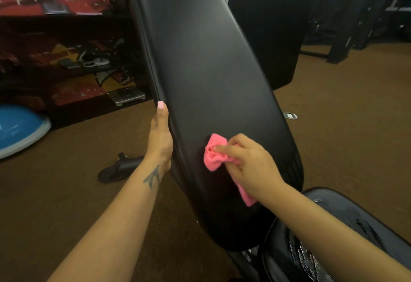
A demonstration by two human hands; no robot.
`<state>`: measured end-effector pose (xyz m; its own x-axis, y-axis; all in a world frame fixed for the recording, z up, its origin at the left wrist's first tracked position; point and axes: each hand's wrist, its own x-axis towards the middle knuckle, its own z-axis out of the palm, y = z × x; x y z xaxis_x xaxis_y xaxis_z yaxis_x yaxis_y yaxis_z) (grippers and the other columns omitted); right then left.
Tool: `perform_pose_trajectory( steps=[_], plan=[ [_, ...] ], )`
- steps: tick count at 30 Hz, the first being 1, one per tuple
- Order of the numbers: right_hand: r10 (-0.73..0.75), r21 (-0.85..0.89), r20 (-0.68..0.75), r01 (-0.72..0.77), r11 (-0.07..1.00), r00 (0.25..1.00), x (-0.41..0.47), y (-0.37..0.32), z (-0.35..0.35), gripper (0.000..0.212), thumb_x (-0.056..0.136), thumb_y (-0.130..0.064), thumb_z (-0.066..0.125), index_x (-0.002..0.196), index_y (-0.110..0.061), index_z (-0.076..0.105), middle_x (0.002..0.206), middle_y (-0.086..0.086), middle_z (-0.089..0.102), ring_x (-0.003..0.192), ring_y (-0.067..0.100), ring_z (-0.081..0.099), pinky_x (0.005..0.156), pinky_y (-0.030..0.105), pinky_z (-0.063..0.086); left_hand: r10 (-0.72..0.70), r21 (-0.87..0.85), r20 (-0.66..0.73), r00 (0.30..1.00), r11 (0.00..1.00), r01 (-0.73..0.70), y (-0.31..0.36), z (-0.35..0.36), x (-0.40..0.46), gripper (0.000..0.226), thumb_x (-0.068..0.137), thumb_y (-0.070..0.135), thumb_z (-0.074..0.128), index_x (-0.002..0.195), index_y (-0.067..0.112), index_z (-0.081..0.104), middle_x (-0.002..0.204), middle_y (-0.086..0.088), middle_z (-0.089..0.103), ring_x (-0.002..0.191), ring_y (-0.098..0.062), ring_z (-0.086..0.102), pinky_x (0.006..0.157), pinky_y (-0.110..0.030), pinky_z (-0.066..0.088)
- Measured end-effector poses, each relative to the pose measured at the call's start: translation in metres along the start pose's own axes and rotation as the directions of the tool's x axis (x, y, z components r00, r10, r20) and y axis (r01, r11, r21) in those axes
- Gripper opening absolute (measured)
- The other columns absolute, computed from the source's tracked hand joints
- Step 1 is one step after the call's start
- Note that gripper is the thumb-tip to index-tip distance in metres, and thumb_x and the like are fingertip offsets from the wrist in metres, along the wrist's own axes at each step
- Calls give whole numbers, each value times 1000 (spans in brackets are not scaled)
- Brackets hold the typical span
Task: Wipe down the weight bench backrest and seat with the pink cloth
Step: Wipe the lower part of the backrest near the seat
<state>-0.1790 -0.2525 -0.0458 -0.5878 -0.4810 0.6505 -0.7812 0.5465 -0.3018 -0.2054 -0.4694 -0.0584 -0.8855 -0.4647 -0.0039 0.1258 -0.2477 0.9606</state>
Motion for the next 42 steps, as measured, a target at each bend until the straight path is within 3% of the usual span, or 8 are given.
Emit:
perform_pose_trajectory(
  steps=[5, 12, 14, 20, 23, 27, 36, 42],
  plan=[
    [80, 16, -83, -78, 997, 993, 37, -25, 8, 25, 80, -15, 66, 103, -22, 70, 86, 4, 58, 73, 22, 55, 61, 41, 50, 6, 2, 19, 1000, 1000, -6, 3, -1, -1, 115, 49, 97, 53, 140, 27, 48, 138, 0, 58, 124, -26, 56, 107, -51, 41],
    [-148, -8, 44, 148, 989, 988, 8, -42, 13, 22, 77, -20, 61, 97, -20, 72, 87, 4, 61, 71, 22, 56, 57, 39, 49, -57, -13, 70, 996, 998, 58, 0, -9, 5, 103, 54, 94, 55, 138, 34, 50, 143, 2, 53, 131, -28, 50, 111, -54, 33],
    [-118, -14, 37, 118, 993, 992, 5, -31, 7, 26, 77, -22, 55, 95, -22, 72, 86, 3, 61, 70, 23, 57, 57, 36, 49, -51, 4, 88, 995, 999, 50, 0, -8, 4, 102, 57, 94, 54, 139, 33, 49, 141, 1, 55, 128, -28, 52, 110, -52, 35],
    [-20, -1, -63, 20, 1000, 998, 43, -39, 9, 24, 78, -12, 64, 100, -18, 71, 82, 8, 58, 68, 25, 55, 54, 42, 49, -75, 81, 80, 994, 994, 69, 2, -10, 1, 112, 49, 101, 45, 142, 39, 42, 150, 2, 44, 136, -26, 43, 111, -57, 30],
    [-108, -5, -6, 108, 994, 994, 36, -49, 14, 23, 77, -13, 67, 99, -17, 71, 85, 7, 59, 70, 25, 56, 57, 43, 49, -120, 127, 76, 990, 986, 110, -2, -12, -8, 123, 47, 102, 44, 145, 28, 42, 150, -5, 44, 133, -29, 47, 109, -55, 36],
    [-208, -17, 125, 212, 977, 970, -6, -39, 11, 27, 73, -14, 68, 99, -20, 71, 88, 5, 61, 74, 22, 57, 58, 40, 50, -61, 133, 75, 995, 990, 51, -9, -8, -32, 118, 50, 100, 44, 146, 32, 37, 150, 1, 44, 137, -26, 43, 113, -55, 31],
    [-41, -29, -5, 41, 999, 999, 2, -29, 11, 27, 72, -10, 70, 98, -17, 72, 85, 6, 61, 68, 24, 58, 55, 38, 51, -13, 210, 37, 999, 978, 5, -3, 0, -47, 131, 42, 104, 37, 150, 29, 32, 152, 1, 41, 139, -24, 40, 115, -53, 29],
    [-202, -44, 195, 214, 976, 960, -34, -30, 9, 27, 76, -23, 54, 98, -22, 70, 87, 2, 61, 73, 19, 56, 58, 32, 46, -11, 197, 10, 1000, 980, 9, 0, 5, -54, 119, 54, 98, 36, 152, 30, 25, 155, 0, 36, 141, -25, 35, 116, -54, 26]
  ],
)
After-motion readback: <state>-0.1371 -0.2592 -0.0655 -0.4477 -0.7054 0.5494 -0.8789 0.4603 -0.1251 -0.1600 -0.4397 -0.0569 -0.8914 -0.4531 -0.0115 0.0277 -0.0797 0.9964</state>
